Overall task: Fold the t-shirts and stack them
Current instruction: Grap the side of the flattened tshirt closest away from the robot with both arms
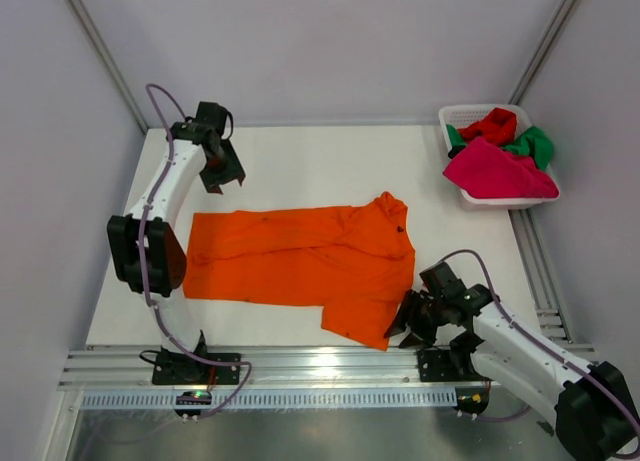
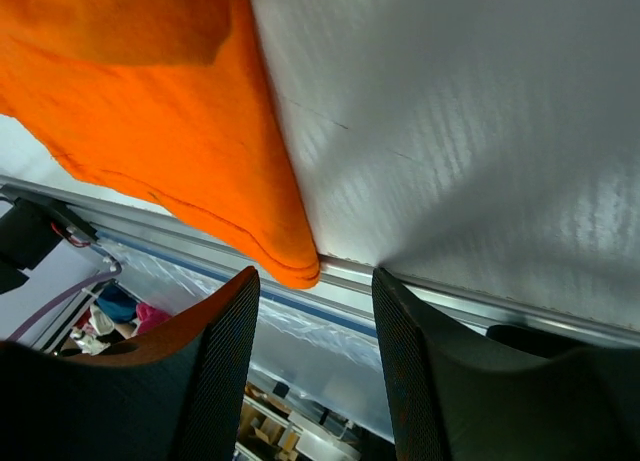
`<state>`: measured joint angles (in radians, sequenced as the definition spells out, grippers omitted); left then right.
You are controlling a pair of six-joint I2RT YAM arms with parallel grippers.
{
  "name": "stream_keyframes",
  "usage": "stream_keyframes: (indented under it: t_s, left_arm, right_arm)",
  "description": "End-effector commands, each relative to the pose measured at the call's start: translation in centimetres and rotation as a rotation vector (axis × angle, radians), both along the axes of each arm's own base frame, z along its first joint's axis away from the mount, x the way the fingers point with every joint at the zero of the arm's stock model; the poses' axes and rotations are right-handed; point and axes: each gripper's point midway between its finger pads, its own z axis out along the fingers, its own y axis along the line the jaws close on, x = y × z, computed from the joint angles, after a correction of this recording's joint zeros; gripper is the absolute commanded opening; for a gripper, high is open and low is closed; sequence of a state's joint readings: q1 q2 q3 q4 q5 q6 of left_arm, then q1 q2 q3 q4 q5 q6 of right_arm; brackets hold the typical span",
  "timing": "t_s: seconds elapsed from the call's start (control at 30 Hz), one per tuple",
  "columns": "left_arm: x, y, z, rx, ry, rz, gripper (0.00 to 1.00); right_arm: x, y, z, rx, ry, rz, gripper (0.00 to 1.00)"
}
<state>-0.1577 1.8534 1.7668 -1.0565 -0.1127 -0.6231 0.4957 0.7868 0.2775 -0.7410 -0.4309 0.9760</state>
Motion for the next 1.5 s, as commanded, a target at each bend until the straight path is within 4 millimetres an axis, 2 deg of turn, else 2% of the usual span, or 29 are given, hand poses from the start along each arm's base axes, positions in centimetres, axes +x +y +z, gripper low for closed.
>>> stream_keyframes:
  t_s: [0.0,0.53,0.67,0.7,0.8,0.9,1.07,1.23,1.27,1.33,1.37,1.43,1.47]
  left_arm:
    - [0.3,0.3,2.8,0.008,-0.072,0.000,0.55]
    - [0.3,0.9,2.9,0.036,-0.072,0.017,0.55]
    - [0.1,1.1,2.7,0.046,-0.066,0.020,0.54]
    - [0.1,1.1,2.6,0.048,-0.064,0.021,0.54]
    - [0.2,1.1,2.6,0.050,-0.065,0.022,0.54]
    - [0.2,1.0,2.4,0.050,-0.061,0.023,0.54]
    - [-0.1,1.3,1.7,0.063,-0.040,0.034,0.54]
    - [-2.5,1.7,-0.3,0.071,0.037,0.053,0.53]
    - [-3.7,2.0,-1.5,0.079,0.081,0.063,0.53]
    - [-4.9,2.5,-2.3,0.098,0.106,0.101,0.53]
    - [-6.5,2.8,-3.1,0.109,0.144,0.118,0.53]
    - [-7.9,3.3,-3.7,0.120,0.170,0.181,0.53]
    - [-9.5,3.6,-4.3,0.124,0.195,0.206,0.53]
  right_arm:
    - [0.5,0.4,-0.7,0.016,-0.040,0.040,0.54]
    - [0.8,1.7,-1.7,0.032,-0.023,0.090,0.51]
    - [0.9,1.9,-1.8,0.039,-0.026,0.096,0.37]
    - [0.9,2.0,-1.8,0.041,-0.025,0.099,0.28]
    - [0.8,1.9,-1.8,0.041,-0.027,0.101,0.11]
    - [0.7,1.8,-1.8,0.040,-0.028,0.105,0.04]
    - [1.0,1.6,-1.3,0.022,-0.053,0.110,0.03]
    - [2.5,1.9,0.0,0.007,-0.097,0.125,0.03]
    - [2.6,2.0,0.0,0.001,-0.097,0.131,0.03]
    - [3.3,2.3,0.5,0.000,-0.113,0.135,0.03]
    - [3.5,2.3,0.6,-0.005,-0.114,0.141,0.03]
    - [4.0,2.6,1.0,-0.001,-0.128,0.144,0.03]
    - [4.1,2.6,1.0,-0.003,-0.127,0.149,0.03]
